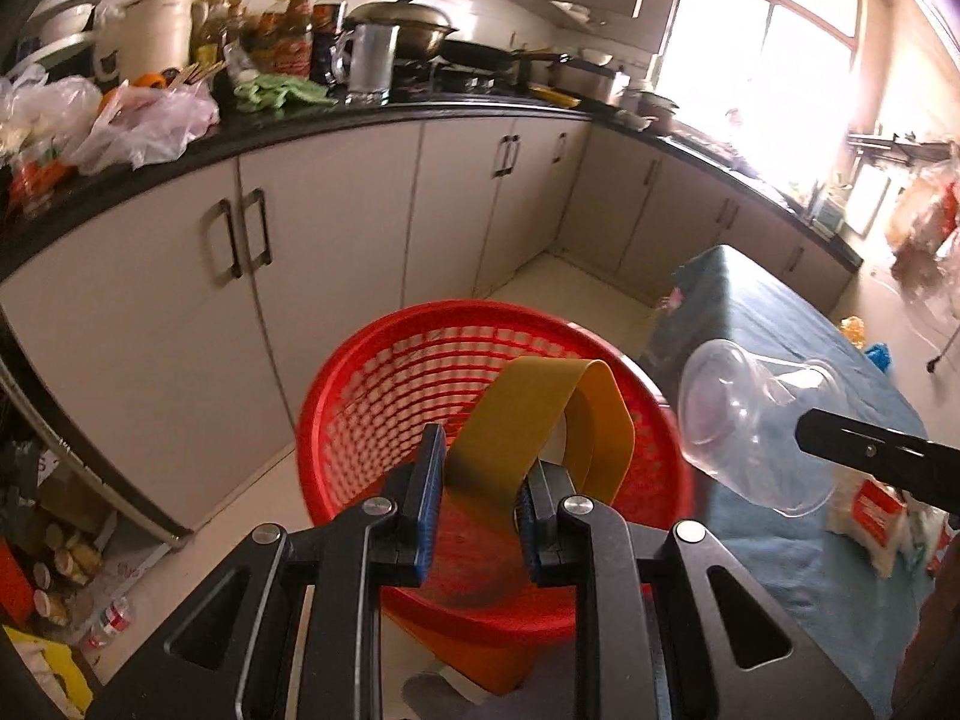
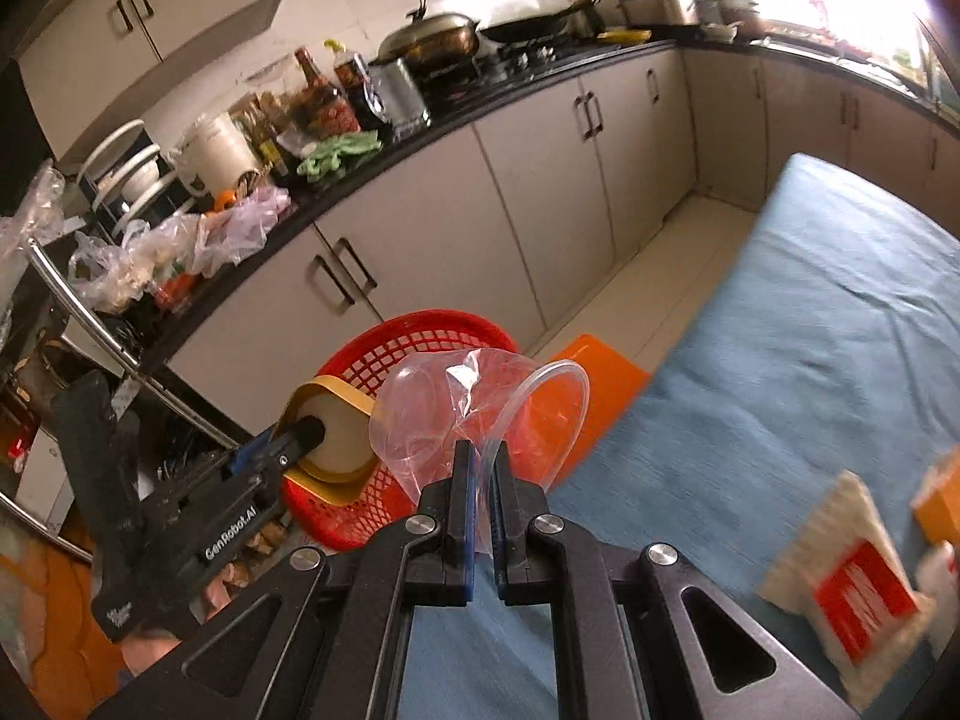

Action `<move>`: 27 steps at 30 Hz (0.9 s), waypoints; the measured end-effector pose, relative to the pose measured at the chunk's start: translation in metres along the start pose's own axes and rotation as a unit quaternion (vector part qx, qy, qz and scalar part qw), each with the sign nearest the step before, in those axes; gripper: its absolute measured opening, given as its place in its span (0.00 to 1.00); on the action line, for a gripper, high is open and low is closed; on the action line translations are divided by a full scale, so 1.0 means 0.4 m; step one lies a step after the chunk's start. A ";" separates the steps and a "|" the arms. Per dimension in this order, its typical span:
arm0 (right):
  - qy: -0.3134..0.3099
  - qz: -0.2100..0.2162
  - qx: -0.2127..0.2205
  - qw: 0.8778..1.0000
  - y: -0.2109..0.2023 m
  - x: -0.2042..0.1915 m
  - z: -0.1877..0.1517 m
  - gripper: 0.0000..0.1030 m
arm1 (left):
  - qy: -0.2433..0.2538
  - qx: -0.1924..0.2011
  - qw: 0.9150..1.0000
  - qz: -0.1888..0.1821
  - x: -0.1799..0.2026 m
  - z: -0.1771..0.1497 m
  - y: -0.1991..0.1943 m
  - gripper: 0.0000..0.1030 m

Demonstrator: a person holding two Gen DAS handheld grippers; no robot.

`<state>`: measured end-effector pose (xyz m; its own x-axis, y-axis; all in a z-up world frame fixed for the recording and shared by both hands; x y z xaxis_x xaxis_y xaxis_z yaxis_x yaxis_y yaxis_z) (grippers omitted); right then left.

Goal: Collect trash
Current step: 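Carry both items to the red basket and open both tools to drop them, then return both tools to the table and approach the white-and-red snack bag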

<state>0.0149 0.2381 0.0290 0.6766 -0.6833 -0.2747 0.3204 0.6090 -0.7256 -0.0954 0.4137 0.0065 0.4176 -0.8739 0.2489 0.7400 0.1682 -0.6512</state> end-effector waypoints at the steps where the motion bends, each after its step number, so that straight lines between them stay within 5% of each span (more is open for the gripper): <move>1: 0.000 0.001 -0.006 1.000 0.025 -0.009 0.007 0.05 | -0.002 -0.001 1.000 0.003 -0.010 0.001 0.006 0.20; 8: -0.005 0.006 -0.029 1.000 0.125 -0.059 0.033 0.06 | -0.008 -0.005 1.000 0.013 -0.042 0.004 0.033 0.21; 13: 0.003 0.009 -0.041 0.999 0.149 -0.051 0.033 0.06 | -0.017 0.000 1.000 0.013 -0.053 0.006 0.030 0.37; 15: 0.005 0.010 -0.039 0.999 0.143 -0.044 0.032 0.06 | -0.024 0.006 1.000 0.009 -0.055 0.008 0.022 0.47; 27: 0.028 0.005 -0.002 1.000 -0.023 0.049 -0.021 0.10 | 0.007 0.028 1.000 -0.010 0.055 0.002 -0.054 0.55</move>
<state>0.0196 0.2158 0.0251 0.6416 -0.6986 -0.3168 0.3115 0.6147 -0.7246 -0.1019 0.3911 0.0267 0.3960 -0.8831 0.2517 0.7763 0.1756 -0.6055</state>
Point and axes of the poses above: each gripper's, at about its wrist camera, not at the fingertips, and y roughly the way its jaws point, x to its right, z to its top, the point moved 7 cm from there along y, roughly the way its jaws point, and after that the axes turned 6 degrees about -z, right-handed, at the moved point
